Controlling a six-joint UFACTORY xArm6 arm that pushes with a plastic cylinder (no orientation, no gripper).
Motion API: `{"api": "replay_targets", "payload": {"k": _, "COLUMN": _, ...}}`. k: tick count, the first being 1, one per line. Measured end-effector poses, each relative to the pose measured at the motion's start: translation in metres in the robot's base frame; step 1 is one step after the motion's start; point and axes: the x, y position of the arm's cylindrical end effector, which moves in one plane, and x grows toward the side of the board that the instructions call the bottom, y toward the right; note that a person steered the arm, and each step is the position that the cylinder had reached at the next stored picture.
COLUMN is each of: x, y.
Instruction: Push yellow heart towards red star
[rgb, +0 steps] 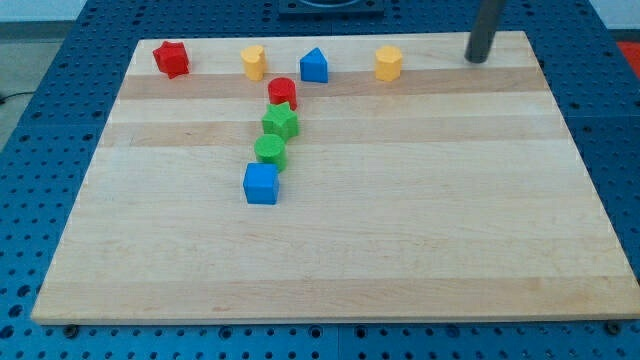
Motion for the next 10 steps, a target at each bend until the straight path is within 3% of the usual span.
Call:
{"api": "replay_targets", "payload": {"k": 2, "x": -0.012, "y": -0.004}}
{"api": "replay_targets", "payload": {"k": 3, "x": -0.049, "y": -0.023}}
{"api": "replay_targets", "payload": {"k": 5, "x": -0.054, "y": -0.15}}
{"api": "replay_targets", "payload": {"k": 8, "x": 0.001, "y": -0.277}}
{"api": "replay_targets", "payload": {"k": 10, "x": 0.013, "y": -0.358}}
